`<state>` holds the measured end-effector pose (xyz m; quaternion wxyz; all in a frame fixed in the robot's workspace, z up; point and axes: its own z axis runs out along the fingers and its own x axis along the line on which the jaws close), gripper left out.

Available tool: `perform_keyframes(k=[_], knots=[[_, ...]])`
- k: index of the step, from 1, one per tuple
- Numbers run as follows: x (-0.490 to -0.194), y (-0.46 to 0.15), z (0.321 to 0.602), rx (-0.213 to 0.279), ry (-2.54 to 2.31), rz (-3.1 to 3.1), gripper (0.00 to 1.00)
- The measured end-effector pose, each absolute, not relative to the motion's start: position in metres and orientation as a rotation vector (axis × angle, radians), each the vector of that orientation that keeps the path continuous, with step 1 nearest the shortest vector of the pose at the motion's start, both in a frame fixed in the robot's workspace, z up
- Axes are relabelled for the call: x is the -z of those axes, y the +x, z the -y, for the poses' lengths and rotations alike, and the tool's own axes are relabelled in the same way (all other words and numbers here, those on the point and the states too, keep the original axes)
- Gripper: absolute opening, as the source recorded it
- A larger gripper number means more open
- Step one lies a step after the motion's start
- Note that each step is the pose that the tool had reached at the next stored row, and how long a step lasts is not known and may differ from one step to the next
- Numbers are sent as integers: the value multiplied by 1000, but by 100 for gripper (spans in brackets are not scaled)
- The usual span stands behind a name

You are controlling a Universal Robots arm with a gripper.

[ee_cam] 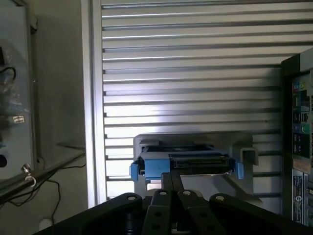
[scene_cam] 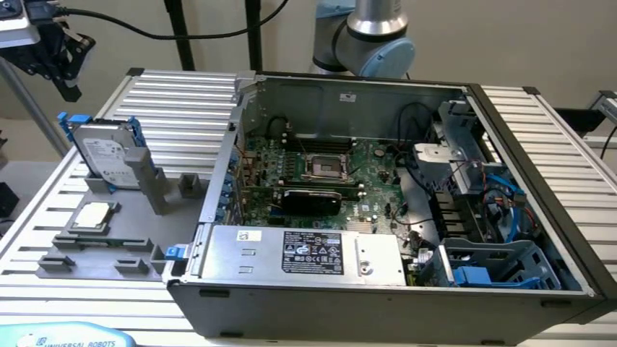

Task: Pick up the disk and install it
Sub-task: 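Reach for the disk, then pick up the disk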

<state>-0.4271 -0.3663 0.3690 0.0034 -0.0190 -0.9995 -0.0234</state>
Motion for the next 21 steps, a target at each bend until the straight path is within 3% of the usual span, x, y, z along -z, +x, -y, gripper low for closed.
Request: perform_keyframes(k=[21], knots=[[-367, -436, 363, 73, -7, 3133, 11]])
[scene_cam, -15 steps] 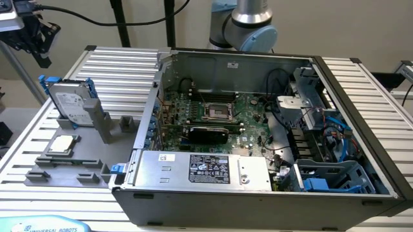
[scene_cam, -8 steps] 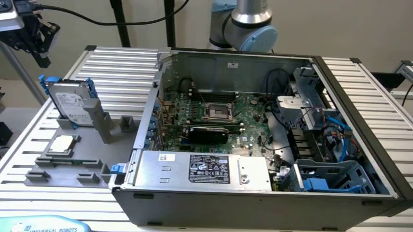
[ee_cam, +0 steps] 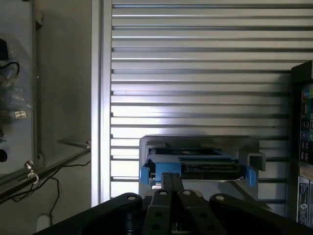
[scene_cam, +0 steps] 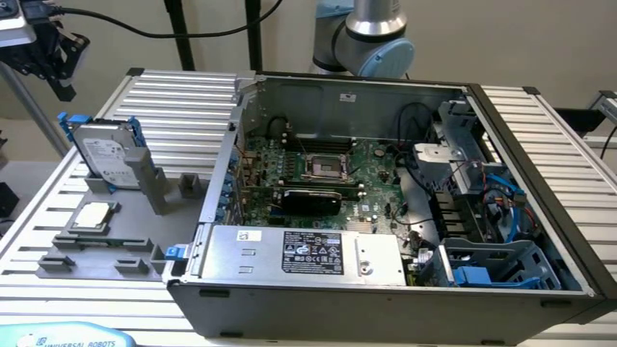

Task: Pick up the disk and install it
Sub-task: 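Pick up the disk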

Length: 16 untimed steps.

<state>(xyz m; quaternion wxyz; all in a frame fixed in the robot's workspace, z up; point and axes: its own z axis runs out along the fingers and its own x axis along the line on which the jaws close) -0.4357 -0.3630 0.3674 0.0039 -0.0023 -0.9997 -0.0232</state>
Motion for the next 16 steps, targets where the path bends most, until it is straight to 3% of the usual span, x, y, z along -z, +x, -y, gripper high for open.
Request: perform_keyframes(k=[16], knots=[[-365, -435, 363, 70, 394, 3102, 11]])
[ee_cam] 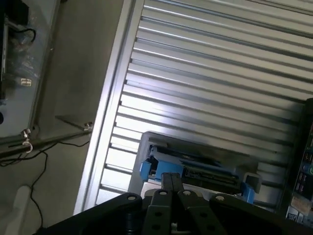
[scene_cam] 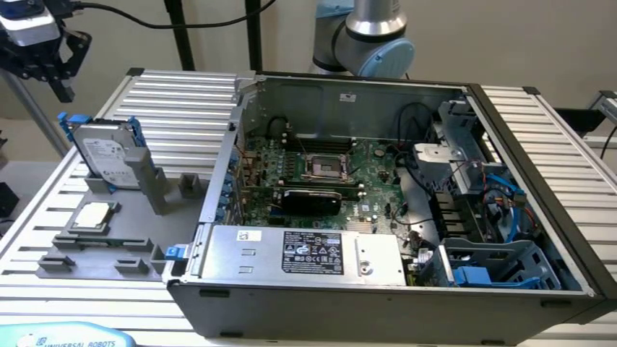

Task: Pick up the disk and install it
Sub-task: 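Pick up the disk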

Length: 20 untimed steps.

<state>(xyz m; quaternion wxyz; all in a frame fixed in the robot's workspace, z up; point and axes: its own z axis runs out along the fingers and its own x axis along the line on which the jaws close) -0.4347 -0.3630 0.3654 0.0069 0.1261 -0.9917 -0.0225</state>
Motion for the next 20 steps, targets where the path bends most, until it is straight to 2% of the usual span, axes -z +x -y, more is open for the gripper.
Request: perform_keyframes(k=[20], knots=[[-362, -435, 363, 64, 949, 2975, 11]])
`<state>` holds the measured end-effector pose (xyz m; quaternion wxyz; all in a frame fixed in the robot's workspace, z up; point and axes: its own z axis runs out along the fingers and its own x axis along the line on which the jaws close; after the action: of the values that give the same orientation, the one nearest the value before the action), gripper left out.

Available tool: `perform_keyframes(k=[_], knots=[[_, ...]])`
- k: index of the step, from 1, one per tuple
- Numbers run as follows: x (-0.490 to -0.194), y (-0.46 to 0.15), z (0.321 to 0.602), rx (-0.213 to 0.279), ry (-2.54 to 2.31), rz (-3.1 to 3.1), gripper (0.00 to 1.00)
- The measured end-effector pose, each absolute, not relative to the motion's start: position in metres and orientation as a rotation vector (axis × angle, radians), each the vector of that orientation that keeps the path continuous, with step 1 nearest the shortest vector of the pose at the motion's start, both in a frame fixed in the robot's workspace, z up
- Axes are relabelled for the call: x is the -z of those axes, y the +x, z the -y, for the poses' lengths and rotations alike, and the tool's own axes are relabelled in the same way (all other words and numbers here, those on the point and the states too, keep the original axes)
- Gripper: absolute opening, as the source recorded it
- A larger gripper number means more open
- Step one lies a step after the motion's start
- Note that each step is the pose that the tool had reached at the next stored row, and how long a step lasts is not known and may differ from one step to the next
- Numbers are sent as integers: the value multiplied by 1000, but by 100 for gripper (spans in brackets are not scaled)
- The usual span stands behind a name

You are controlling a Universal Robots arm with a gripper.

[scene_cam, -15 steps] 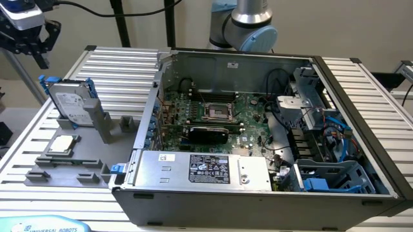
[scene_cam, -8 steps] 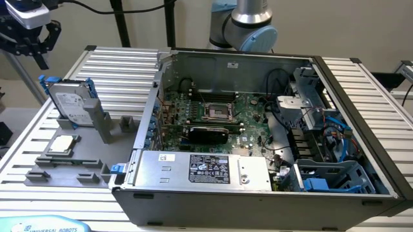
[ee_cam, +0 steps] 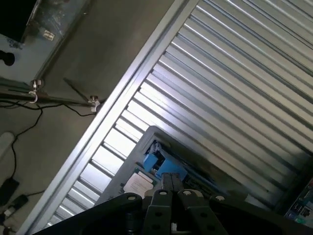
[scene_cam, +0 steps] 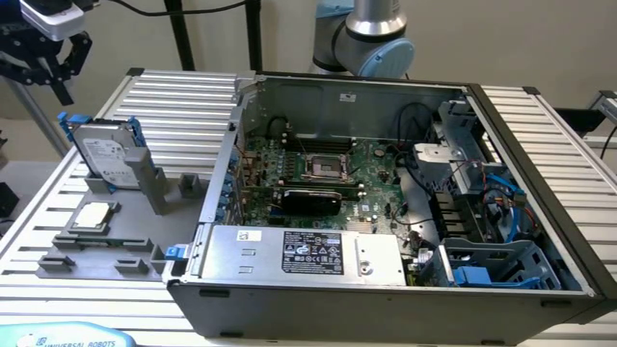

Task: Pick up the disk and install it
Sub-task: 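Pick up the disk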

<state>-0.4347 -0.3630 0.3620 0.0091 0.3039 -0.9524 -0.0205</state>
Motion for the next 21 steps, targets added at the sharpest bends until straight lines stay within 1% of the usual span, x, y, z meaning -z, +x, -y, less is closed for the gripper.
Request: perform_keyframes(k=[21], knots=[[-359, -435, 363, 52, 1499, 2744, 11]])
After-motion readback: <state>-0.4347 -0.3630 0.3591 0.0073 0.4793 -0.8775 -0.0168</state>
